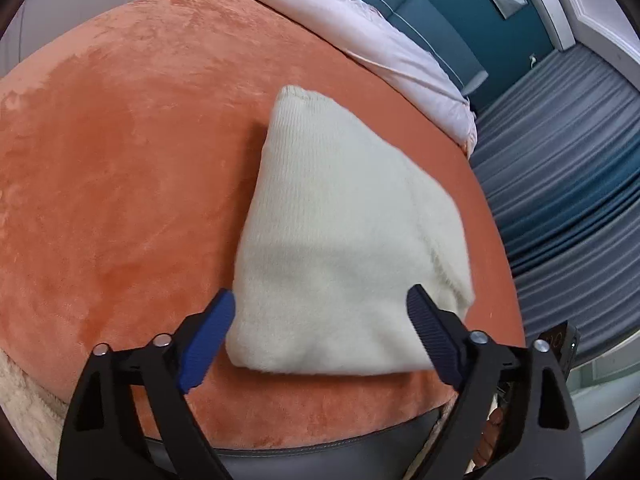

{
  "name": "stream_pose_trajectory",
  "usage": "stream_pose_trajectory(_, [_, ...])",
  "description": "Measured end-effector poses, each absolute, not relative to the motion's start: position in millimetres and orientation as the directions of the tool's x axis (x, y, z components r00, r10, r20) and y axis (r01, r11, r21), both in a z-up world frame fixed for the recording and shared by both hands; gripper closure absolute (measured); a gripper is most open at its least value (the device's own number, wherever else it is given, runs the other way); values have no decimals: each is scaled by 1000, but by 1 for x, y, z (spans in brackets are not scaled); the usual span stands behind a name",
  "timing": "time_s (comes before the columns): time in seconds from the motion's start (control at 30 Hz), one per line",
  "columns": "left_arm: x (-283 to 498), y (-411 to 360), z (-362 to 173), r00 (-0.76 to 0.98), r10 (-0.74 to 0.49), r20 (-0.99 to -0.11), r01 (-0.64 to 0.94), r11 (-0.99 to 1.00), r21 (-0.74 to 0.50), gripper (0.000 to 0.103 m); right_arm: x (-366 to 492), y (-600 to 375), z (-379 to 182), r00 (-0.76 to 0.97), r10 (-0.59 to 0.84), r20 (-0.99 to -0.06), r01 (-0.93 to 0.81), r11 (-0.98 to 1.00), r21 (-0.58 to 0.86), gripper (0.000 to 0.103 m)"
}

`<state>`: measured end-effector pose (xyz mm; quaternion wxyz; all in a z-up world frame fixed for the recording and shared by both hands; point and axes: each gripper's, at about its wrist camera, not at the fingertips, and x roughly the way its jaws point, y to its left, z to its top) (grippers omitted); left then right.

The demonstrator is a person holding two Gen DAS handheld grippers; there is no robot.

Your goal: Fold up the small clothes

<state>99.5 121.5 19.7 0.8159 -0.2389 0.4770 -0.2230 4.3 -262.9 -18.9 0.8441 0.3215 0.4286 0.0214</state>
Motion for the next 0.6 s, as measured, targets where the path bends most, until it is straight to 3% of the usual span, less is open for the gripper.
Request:
stream_pose_trajectory(0.17, [129,104,10,432,-570,-699,122,805,-581,8,40,-268,-16,631,333,-700,256,763,593,28])
stream_pose_trajectory(0.27, [149,96,-11,390,-564,-728,74,807,-586,8,77,-264,-46,579,360,-732,276,758,591,28])
stream_pose_trajectory(0.3, [156,94,-19,372,-558,-742,44,809,-586,13,86,-257,-55,562,382,-734,284,744,604,29])
stream_pose_trajectory(0.33, [159,95,-23,365,-540,-758,27,820,-571,20,94,-253,-64,543,410,-733,290,728,621,36])
stream_pose_trajectory(0.37, [161,93,-21,355,-532,-768,30,828,-560,27,100,-247,-67,530,425,-734,281,729,625,59])
stream_pose_trajectory(0.4, [160,93,-12,366,-538,-760,40,824,-564,42,101,-243,-57,542,390,-744,258,765,589,68])
stream_pose_trajectory(0.5, [148,99,31,455,-582,-674,159,798,-582,64,97,-223,6,644,358,-676,90,842,532,73])
stream_pose_trajectory(0.6, [148,103,47,494,-597,-632,205,787,-582,66,90,-228,36,719,331,-611,61,846,530,73])
